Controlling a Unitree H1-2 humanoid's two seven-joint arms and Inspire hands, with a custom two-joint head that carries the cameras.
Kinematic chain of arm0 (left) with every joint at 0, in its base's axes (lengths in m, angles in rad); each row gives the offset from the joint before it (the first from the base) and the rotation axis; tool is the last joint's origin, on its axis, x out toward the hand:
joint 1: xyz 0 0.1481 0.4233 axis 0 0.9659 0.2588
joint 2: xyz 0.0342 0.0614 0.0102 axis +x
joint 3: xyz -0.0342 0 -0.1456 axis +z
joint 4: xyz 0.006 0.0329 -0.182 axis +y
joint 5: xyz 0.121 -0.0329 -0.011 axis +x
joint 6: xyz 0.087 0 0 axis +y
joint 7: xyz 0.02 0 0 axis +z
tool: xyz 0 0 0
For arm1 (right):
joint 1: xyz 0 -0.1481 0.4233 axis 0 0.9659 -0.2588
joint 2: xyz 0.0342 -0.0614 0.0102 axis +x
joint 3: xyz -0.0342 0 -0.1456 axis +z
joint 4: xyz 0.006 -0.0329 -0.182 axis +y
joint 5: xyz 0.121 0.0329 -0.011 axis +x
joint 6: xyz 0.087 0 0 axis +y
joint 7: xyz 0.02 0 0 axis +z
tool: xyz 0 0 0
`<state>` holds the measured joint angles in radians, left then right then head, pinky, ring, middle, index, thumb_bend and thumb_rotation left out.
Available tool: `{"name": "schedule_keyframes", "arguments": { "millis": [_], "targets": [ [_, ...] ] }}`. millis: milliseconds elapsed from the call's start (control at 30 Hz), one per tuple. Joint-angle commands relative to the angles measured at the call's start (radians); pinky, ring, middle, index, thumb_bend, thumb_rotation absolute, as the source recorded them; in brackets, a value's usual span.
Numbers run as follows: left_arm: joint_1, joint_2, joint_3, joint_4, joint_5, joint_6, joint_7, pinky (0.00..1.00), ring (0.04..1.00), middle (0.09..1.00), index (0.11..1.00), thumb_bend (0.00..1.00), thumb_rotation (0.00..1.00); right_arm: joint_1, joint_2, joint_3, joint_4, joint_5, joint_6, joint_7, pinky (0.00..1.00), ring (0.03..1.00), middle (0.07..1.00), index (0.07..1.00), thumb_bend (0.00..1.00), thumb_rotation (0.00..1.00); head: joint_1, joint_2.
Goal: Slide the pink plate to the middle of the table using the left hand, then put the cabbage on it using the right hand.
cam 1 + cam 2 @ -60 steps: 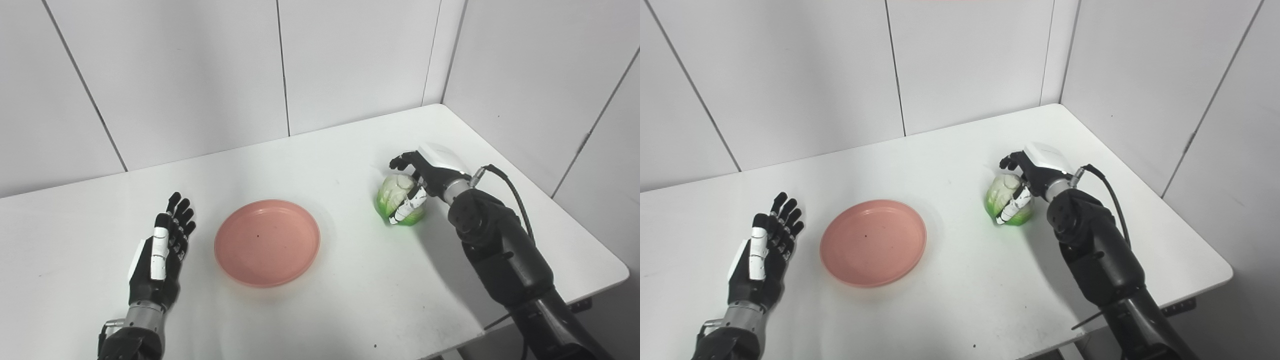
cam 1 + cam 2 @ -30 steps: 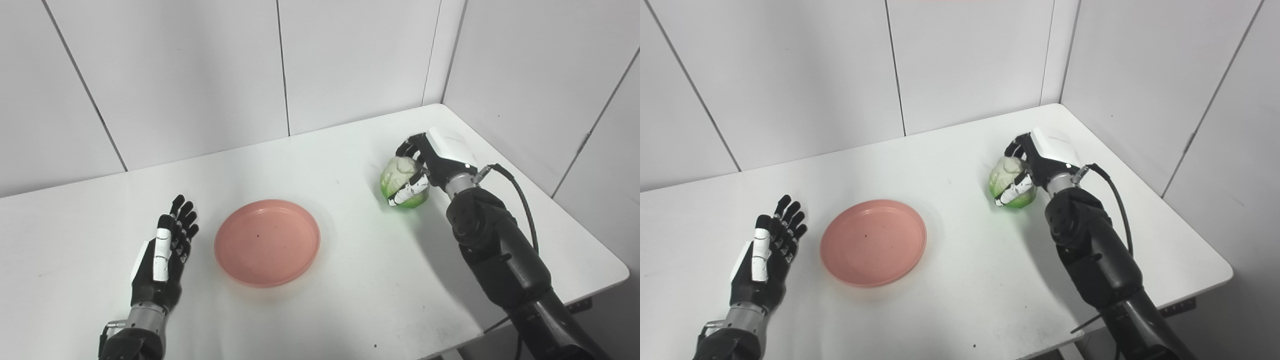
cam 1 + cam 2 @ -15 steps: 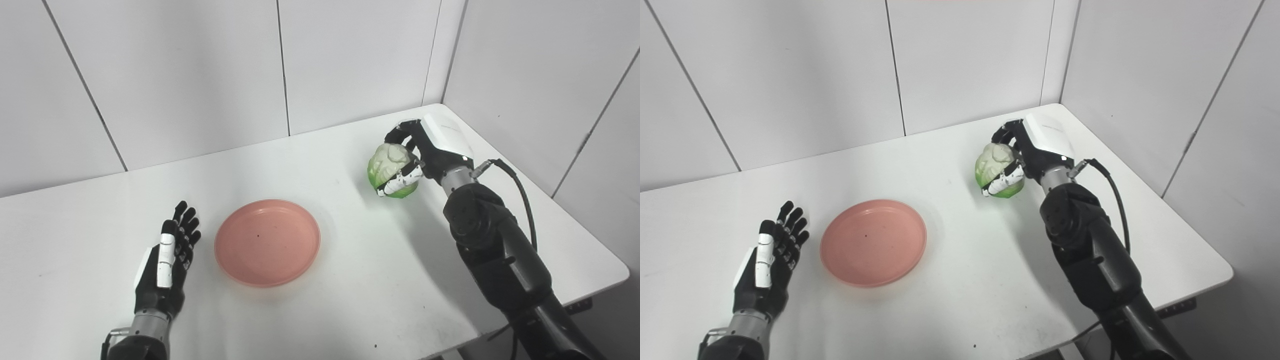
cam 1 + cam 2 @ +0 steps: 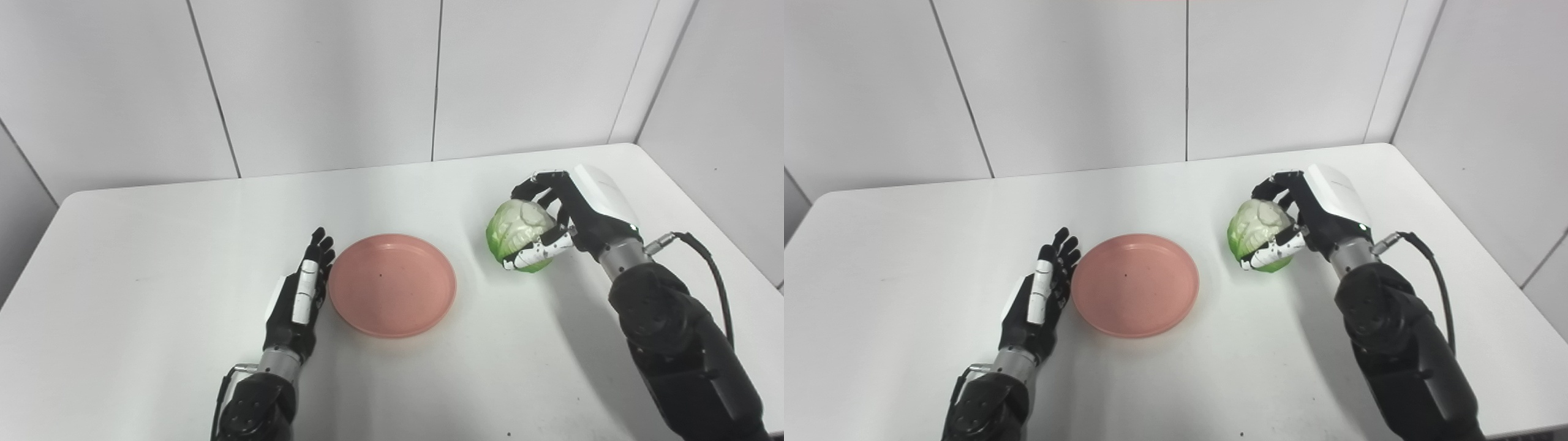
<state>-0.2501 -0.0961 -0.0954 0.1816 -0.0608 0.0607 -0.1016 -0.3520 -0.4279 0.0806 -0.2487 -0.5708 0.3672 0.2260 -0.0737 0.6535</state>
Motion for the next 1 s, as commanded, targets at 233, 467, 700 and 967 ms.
{"name": "schedule_keyframes", "arguments": {
  "millis": [233, 467, 700, 967],
  "targets": [
    [-0.021, -0.037, -0.050, 0.012, 0.089, -0.014, 0.050, 1.00, 1.000, 1.000, 1.000, 0.80, 1.00, -0.060, 0.028, 0.042, -0.039, 0.035, -0.076, 0.003, 0.38, 0.431, 0.489, 0.498, 0.52, 0.00, 0.046, 0.002],
    [-0.026, -0.046, -0.055, 0.036, 0.111, -0.057, 0.069, 1.00, 1.000, 1.000, 1.000, 0.80, 1.00, -0.100, 0.063, 0.101, -0.004, 0.055, -0.101, 0.014, 0.36, 0.414, 0.482, 0.515, 0.52, 0.00, 0.058, 0.003],
    [-0.036, -0.046, -0.056, 0.057, 0.122, -0.080, 0.080, 1.00, 1.000, 1.000, 1.000, 0.79, 1.00, -0.145, 0.106, 0.179, 0.033, 0.011, -0.096, 0.024, 0.30, 0.378, 0.475, 0.532, 0.51, 0.00, 0.053, 0.002],
    [-0.037, -0.043, -0.051, 0.053, 0.126, -0.076, 0.080, 1.00, 1.000, 1.000, 1.000, 0.78, 1.00, -0.182, 0.152, 0.257, 0.115, -0.055, -0.124, 0.005, 0.32, 0.384, 0.484, 0.525, 0.51, 0.00, 0.035, 0.002]
  ]
}}
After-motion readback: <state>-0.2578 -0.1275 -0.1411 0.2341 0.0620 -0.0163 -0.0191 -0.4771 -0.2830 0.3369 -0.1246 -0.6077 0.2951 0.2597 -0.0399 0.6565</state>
